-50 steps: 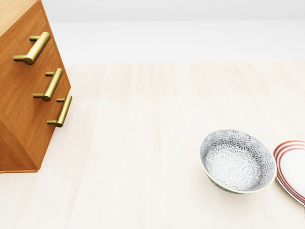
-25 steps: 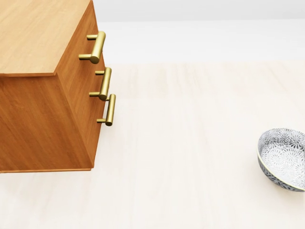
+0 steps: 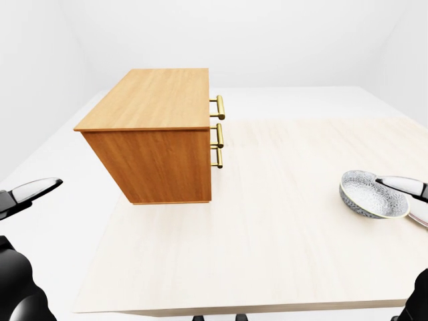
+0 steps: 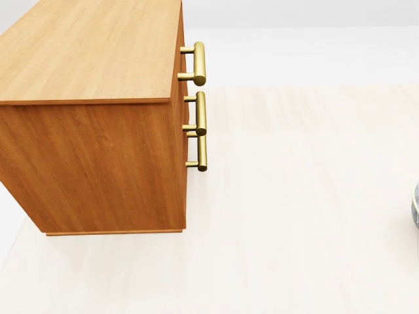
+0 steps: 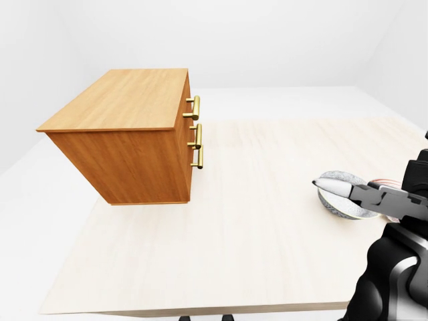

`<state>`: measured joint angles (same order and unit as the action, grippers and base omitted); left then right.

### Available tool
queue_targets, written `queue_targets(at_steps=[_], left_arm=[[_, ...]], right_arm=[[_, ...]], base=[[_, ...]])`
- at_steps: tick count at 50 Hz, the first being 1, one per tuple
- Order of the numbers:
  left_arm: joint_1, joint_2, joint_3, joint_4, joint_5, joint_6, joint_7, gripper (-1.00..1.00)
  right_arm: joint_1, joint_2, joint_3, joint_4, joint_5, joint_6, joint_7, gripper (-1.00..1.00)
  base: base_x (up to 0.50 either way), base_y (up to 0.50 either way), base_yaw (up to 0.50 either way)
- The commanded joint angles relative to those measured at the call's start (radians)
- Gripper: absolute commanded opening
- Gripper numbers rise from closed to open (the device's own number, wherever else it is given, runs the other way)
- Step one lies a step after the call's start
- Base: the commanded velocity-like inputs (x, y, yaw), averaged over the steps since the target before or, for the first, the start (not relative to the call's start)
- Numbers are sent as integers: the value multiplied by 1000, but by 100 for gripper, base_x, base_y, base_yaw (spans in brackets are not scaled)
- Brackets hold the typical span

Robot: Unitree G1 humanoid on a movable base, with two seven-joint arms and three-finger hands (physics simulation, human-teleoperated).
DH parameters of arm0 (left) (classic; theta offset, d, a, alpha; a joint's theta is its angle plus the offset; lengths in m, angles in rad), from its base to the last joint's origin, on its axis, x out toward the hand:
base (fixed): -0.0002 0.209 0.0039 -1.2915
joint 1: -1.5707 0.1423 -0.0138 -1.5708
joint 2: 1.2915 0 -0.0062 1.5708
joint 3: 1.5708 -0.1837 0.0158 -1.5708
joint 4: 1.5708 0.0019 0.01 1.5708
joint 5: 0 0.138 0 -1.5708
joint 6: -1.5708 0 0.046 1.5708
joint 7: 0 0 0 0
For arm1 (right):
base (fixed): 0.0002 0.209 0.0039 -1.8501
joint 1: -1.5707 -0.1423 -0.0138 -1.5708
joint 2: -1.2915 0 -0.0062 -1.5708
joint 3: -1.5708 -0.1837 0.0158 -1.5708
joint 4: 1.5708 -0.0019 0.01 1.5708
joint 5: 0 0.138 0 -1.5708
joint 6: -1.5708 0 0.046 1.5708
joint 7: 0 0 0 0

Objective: Put the bowl on top of the cabinet.

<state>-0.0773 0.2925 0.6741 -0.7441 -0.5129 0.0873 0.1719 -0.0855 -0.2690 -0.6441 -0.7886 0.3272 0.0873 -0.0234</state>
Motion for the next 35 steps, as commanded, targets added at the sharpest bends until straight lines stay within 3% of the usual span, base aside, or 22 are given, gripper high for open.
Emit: queue_targets(at_steps=[1, 13, 17, 19, 20, 24, 25, 26, 31, 32, 35], left_arm=[[0, -2, -2, -3, 2, 0, -2, 100], [-2, -1, -6, 2, 5, 0, -1, 100], [-5, -3, -19, 10, 19, 0, -2, 100], [-6, -3, -19, 9, 18, 0, -4, 100], [-7, -3, -15, 9, 14, 0, -4, 100], [-10, 0, -16, 11, 14, 0, -1, 100], [-10, -1, -20, 12, 17, 0, -2, 100], [-12, 0, -19, 11, 16, 0, 0, 100], [-14, -2, -33, 9, 27, 0, 2, 100], [-14, -2, -22, 14, 19, 0, -1, 100], [-13, -1, -20, 18, 17, 0, -2, 100]], right_arm=[[-29, -31, 12, 48, -10, 0, -10, 100], [-182, -196, 23, 258, -99, 0, -2, 100], [-333, -370, 97, 446, -174, 0, 39, 100], [-362, -401, 119, 504, -212, 0, 76, 100], [-370, -445, 161, 600, -275, 0, 118, 100], [-386, -484, 193, 763, -441, 0, 214, 100], [-408, -545, 275, 990, -572, 0, 238, 100], [-447, -571, 292, 1136, -633, 0, 264, 100], [-594, -650, 329, 1490, -789, 0, 294, 100], [-980, -735, 687, 2005, -1205, 0, 360, 100], [-1006, -722, 658, 2061, -1350, 0, 362, 100]], base=[[0, 0, 0], [0, 0, 0], [0, 0, 0], [0, 0, 0], [0, 0, 0], [0, 0, 0], [0, 0, 0], [0, 0, 0], [0, 0, 0], [0, 0, 0], [0, 0, 0]])
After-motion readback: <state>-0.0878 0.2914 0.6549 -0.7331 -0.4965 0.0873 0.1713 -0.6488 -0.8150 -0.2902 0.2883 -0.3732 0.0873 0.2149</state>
